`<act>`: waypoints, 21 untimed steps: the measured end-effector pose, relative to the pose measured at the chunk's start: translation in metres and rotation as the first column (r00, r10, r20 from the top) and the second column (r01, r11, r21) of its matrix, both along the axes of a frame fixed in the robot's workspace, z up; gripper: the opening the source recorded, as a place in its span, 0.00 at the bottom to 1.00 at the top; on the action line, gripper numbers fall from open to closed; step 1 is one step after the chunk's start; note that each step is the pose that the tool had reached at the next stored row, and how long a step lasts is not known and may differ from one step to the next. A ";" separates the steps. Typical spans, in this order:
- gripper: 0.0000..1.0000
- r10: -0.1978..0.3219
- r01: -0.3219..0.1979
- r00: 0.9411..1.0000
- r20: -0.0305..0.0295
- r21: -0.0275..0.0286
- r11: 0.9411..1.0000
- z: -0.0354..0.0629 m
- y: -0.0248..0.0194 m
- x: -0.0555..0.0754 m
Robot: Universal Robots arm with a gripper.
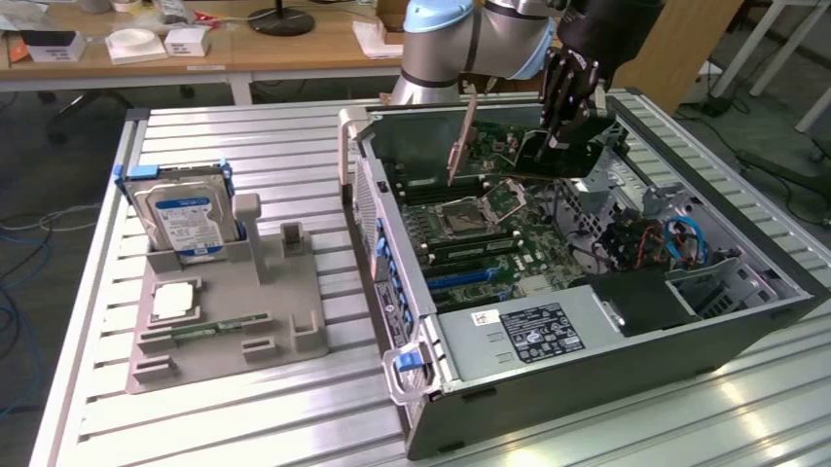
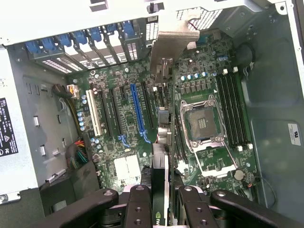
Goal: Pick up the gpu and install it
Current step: 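Insert the gpu into the slot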
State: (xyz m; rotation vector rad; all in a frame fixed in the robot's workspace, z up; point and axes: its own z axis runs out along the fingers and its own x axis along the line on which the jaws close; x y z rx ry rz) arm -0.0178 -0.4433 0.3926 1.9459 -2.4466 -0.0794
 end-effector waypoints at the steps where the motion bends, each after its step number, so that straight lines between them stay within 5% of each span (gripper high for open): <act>1: 0.27 0.000 0.000 1.000 0.000 0.000 1.000 0.0000 0.0000 0.000; 15: 0.27 0.070 -0.070 0.998 0.000 0.000 0.998 -0.0001 0.0001 0.000; 21: 0.27 0.161 -0.161 0.987 0.000 0.000 0.987 -0.0006 0.0001 0.000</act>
